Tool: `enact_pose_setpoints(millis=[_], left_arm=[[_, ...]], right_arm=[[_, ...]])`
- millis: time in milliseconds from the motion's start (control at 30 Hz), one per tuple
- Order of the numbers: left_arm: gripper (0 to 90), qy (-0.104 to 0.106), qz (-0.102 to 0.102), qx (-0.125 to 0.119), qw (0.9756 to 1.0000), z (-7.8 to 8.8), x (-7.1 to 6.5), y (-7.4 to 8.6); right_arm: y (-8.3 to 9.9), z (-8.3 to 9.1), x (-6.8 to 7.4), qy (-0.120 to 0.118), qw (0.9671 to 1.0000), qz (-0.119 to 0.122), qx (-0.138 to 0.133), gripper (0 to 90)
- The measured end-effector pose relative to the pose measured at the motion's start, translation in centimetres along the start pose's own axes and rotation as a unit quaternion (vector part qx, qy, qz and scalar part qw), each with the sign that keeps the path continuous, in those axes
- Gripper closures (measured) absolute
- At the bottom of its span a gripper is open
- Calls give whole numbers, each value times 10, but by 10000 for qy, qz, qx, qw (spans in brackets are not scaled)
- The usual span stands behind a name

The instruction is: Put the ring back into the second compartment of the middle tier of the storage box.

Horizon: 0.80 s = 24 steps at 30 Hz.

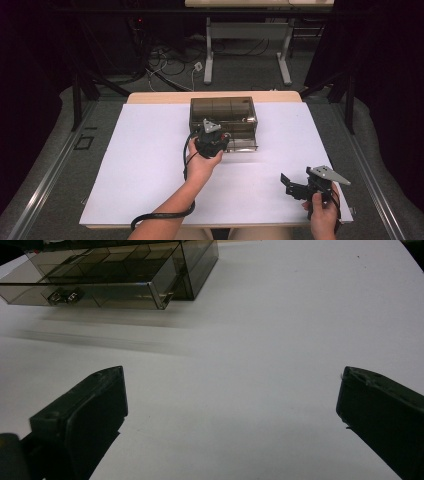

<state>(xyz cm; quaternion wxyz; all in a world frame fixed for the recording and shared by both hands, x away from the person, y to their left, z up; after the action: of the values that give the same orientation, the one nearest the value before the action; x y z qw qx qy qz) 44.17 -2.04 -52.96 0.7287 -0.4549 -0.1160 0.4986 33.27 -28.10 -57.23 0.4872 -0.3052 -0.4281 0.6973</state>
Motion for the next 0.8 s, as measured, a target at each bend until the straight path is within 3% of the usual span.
enact_pose_setpoints(millis=[800], left_arm=[[672, -149, 105, 250, 9995, -13, 15, 6]], right_arm=[[0, -1, 1, -24, 10000, 35, 25, 0]])
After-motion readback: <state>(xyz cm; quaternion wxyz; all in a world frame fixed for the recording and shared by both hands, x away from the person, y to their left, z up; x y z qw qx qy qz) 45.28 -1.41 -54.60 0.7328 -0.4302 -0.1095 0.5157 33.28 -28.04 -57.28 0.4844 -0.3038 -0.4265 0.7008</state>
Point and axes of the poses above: each handheld gripper's, and its own axes: z roughly backward along the jaws, y roughly out of its underside, x roughly to its left, the point moved 7 cm from there along -z, roughly forward along the jaws, and after that the axes turned 10 degrees about z, right-handed, at the moved point
